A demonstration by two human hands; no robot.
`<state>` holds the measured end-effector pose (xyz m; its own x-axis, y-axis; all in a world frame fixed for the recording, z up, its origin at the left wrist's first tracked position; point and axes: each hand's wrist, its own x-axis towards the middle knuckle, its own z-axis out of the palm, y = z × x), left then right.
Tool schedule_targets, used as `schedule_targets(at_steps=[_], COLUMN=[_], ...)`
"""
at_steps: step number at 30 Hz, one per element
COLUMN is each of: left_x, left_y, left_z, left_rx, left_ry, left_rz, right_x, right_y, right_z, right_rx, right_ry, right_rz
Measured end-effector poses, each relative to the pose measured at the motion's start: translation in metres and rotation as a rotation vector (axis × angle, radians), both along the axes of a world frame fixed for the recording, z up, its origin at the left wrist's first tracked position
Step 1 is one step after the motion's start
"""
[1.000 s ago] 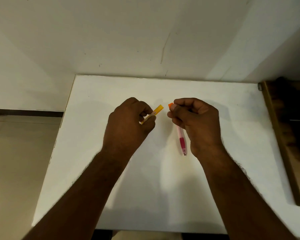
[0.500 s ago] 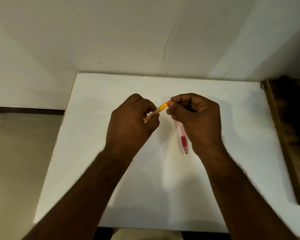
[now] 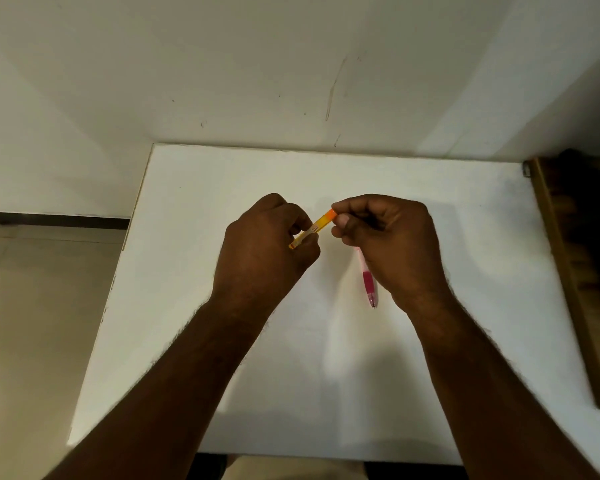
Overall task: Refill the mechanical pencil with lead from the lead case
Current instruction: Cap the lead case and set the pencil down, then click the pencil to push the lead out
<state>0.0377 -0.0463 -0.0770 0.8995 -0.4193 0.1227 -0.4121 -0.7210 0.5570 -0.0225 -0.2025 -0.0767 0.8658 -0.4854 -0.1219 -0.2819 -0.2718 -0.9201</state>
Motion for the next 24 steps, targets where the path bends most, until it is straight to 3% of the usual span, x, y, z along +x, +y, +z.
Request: schedule_targets(at_steps=[4,8,12,15,18,24], left_x=[-0.001,0.0,0.001,0.001,0.001,0.002], left_y=[-0.003,0.0,-0.001,-0.001,0.001,0.003], left_z=[-0.005,-0.007,-0.009,-0.01,-0.01,-0.01], left_rx=[0.057,0.109,0.173,0.186,0.179,0.163], left_ry=[0.129,0.234,0.324,0.338,0.339,0.283], left_rz=[0.104,0.168,0.184,0.183,0.185,0.17], right_x=[0.0,-0.005,-0.008,-0.006,-0.006,0.001], right_y=[-0.001,-0.01,-0.01,-0.003,-0.003,-0.006], right_z=[-0.002,-0.002,-0.01,-0.013,-0.014,-0.009], right_rx=[-0.121,-0.386,-0.512,-0.585,-0.485,0.105], right_ry=[0.038,0.126,0.36,0.376,0.355,0.169], right_rz=[-0.03,-0.143,-0.037,-0.029,-0.085,-0.161])
